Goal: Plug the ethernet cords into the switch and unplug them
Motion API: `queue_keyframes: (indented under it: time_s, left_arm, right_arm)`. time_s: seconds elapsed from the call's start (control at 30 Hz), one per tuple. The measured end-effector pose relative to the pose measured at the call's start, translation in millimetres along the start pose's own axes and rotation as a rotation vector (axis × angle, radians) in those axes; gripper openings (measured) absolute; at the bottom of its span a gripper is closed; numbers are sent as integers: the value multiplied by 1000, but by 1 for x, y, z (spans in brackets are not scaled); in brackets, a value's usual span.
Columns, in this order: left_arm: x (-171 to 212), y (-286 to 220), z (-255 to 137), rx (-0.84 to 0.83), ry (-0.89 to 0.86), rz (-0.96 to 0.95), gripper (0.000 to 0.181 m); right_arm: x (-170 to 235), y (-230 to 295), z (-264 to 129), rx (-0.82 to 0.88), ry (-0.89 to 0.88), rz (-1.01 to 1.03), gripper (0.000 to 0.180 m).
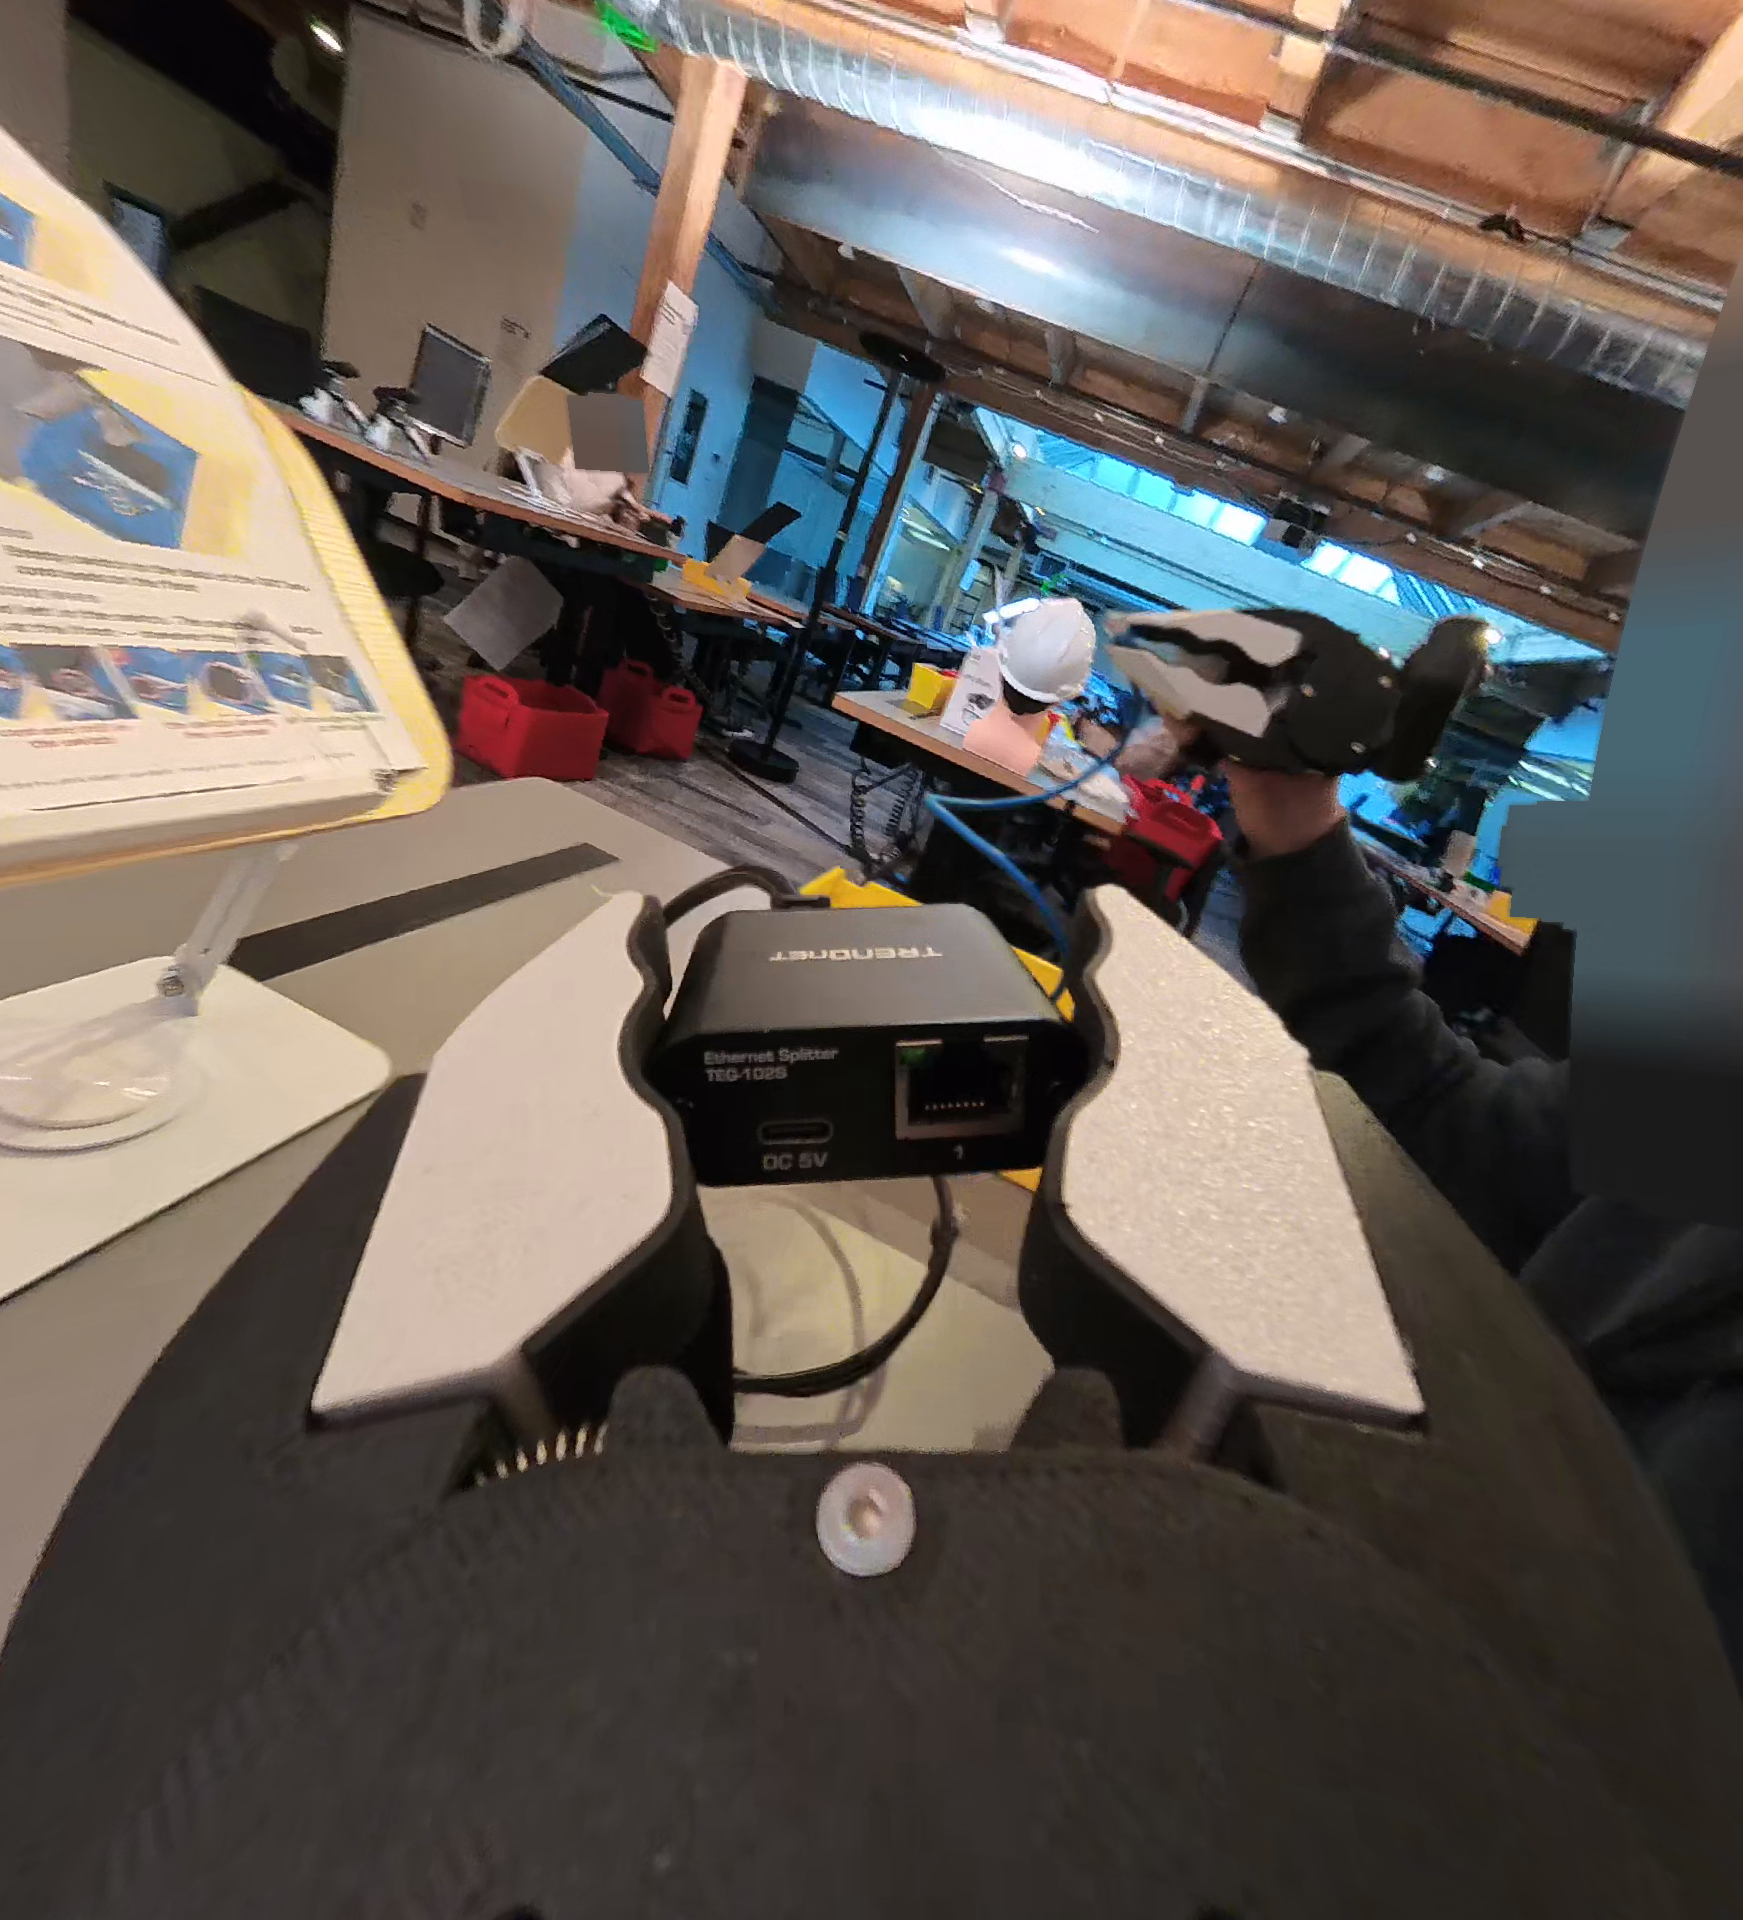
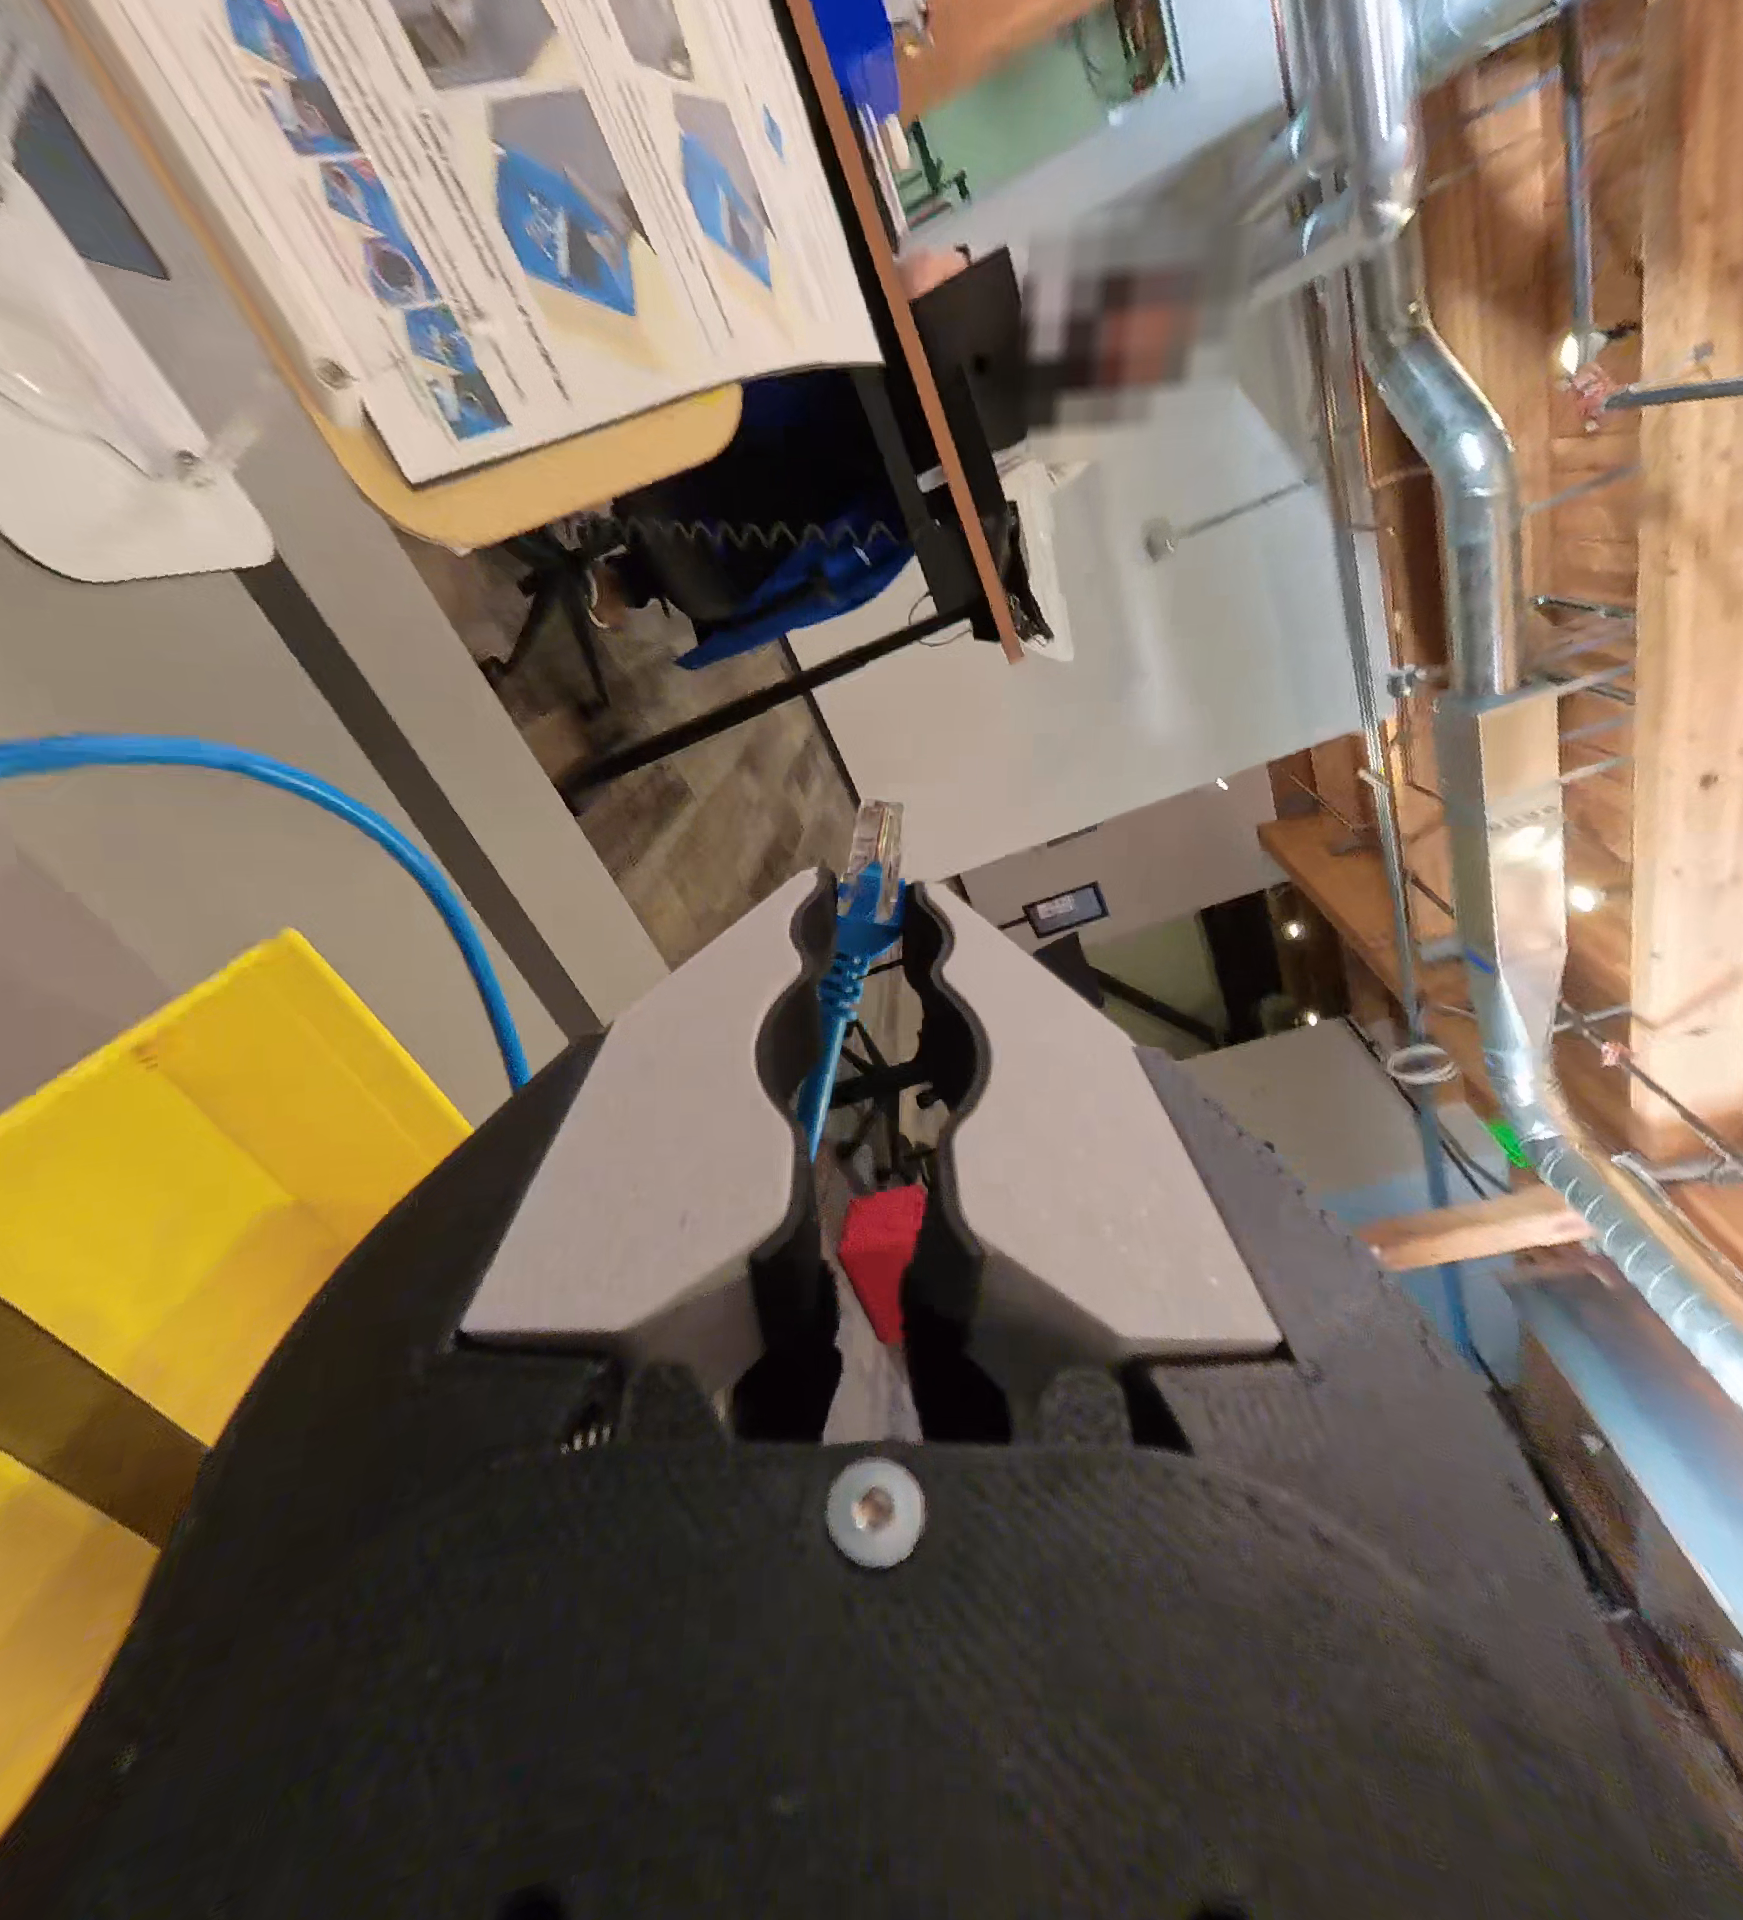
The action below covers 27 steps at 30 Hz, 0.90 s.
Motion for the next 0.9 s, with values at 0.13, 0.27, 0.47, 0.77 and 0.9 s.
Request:
queue_keyframes:
  time_s: [0.13, 0.27, 0.47, 0.77, 0.9]
  left_arm:
    - [19, -20, 23, 81, 87, 17, 73]
    - [52, -37, 45, 179, 189, -22, 73]
    - [95, -54, 62, 314, 281, -107, 73]
    - [90, -53, 63, 329, 262, -70, 73]
    - [87, -56, 61, 364, 260, -70, 73]
  right_arm:
    - [-50, 31, 22, -87, -113, 38, 10]
    - [-92, 70, 63, -140, -150, 61, 11]
    - [-107, 108, 126, -228, -147, 337, 11]
    - [-111, 97, 153, -474, -394, 1244, 11]
    - [-98, 92, 168, -442, -425, 1423, 11]
Point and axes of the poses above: each gripper's, where its closed fingertips meet, z out along the fingers, x out of its underside, y = z × x across the jaws, the point moved 5 cm from there along -z, back along the fingers
